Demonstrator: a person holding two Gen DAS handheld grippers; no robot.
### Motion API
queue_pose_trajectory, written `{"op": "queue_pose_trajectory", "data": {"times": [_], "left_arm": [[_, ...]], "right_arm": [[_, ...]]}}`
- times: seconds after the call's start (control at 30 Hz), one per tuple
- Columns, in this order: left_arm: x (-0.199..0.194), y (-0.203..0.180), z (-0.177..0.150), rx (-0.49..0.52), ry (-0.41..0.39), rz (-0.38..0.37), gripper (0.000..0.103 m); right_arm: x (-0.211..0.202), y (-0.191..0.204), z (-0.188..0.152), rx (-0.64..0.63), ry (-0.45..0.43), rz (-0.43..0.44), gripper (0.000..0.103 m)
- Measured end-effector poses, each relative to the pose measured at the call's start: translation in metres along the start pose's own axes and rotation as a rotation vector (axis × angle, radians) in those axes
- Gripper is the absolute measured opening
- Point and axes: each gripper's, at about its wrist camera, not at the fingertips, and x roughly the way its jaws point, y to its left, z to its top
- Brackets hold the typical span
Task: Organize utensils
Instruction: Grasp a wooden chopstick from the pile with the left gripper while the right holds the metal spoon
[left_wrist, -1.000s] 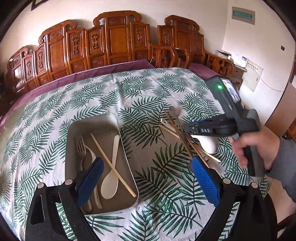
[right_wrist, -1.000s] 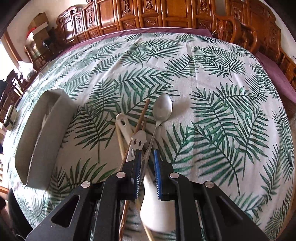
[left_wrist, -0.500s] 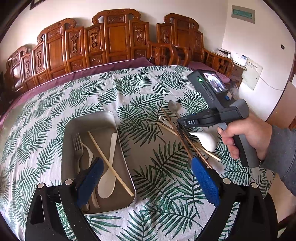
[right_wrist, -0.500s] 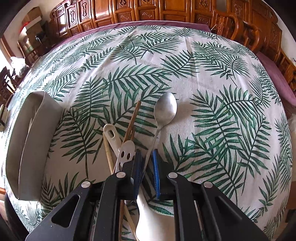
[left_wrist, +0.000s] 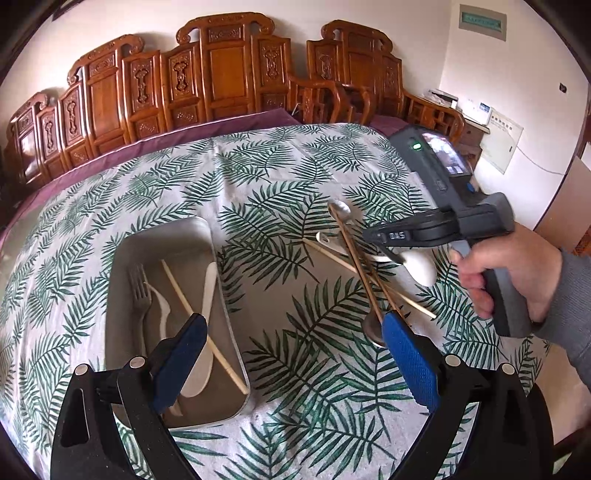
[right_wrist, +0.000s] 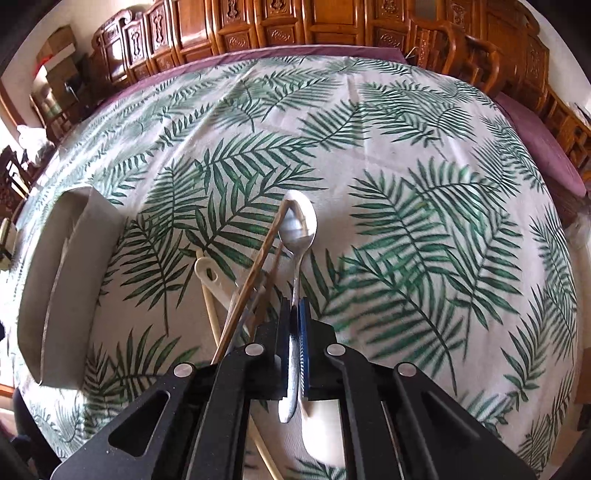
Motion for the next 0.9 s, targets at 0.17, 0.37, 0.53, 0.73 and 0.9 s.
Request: {"op": "queue_pose_trajectory", "data": {"times": [0.17,0.37,0.53,0.73,0.9], "left_arm": [[0.01,-0.011,0.002,0.008,0.015,-0.016,0.092],[0.027,-0.025,0.006,0.024,0.037,-0.027,0.092],[0.045,-0.032,0.013,0.029,0.059,-0.035,0.092],[0.072,-0.04,0.024,0.012,0.104,-0.067,0.079],[0.094,-0.044,0.031,0.002,0.14,-0.068,0.061]], "right_arm": [[-0.022,-0.007,-0.01,0.02,-0.034,0.036,0.005],[-0.032,-0.017,-0.022,0.005,-0.037,-0.002,0.005],[-0.041,-0.031,-0.035,0.02,-0.042,-0.001,0.005],[-0.055,-0.038,-0.057,0.025,-0.052,0.007,0.005],[-0.066,-0.04,-0.071,0.032,-0.062,0.023,0.005]]}}
